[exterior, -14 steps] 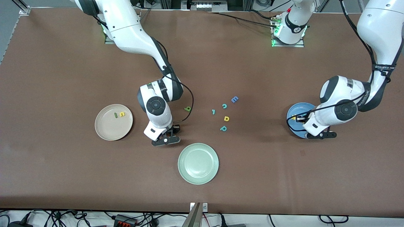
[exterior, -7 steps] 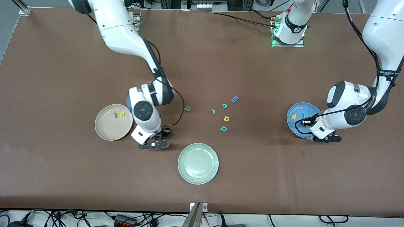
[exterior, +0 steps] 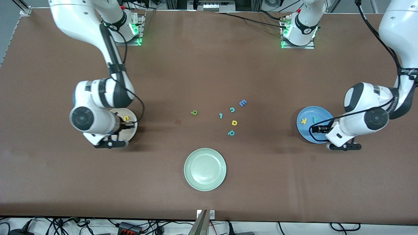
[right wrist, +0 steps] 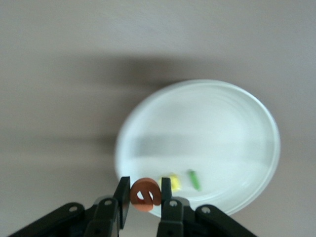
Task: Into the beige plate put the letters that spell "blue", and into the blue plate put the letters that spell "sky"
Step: 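Drop the s into the blue plate while the right gripper drops the e onto beige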
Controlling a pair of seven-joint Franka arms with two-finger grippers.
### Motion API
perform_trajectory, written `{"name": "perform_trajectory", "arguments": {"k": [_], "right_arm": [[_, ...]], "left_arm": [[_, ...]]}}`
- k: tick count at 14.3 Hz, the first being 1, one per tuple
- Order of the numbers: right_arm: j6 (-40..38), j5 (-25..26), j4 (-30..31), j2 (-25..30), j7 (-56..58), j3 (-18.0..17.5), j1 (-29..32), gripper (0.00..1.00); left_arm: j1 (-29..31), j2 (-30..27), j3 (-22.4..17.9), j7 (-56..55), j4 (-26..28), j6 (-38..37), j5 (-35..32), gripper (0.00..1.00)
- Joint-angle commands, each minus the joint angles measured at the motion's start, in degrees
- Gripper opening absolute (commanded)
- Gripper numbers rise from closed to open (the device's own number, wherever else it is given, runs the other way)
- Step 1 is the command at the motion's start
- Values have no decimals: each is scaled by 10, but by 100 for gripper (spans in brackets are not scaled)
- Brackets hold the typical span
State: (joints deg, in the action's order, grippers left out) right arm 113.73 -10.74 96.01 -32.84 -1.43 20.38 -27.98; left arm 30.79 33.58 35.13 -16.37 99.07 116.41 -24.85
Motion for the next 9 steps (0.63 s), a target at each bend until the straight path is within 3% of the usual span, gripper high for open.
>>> {"name": "perform_trajectory", "arguments": {"k": [1,6,7,8,9], "right_arm": [[46,3,67,21,27,1,26,12],[143,3,106,-10,40,1,32,14],[144,2,106,-10,44,1,32,29],[142,1,103,-6,44,2,29,98],[137,2,99,3,44,2,29,100]], "left_arm": [[-20,-4,16,9,-83,-106,-13,100],[-46,-5,18,115,-201,-272,-10,100],[-46,-8,22,137,-227,-301,-10,100],[-47,-9,29,158,-257,-329,-12,100],[-47,-8,39,176,-295,-366,-9,100]]}}
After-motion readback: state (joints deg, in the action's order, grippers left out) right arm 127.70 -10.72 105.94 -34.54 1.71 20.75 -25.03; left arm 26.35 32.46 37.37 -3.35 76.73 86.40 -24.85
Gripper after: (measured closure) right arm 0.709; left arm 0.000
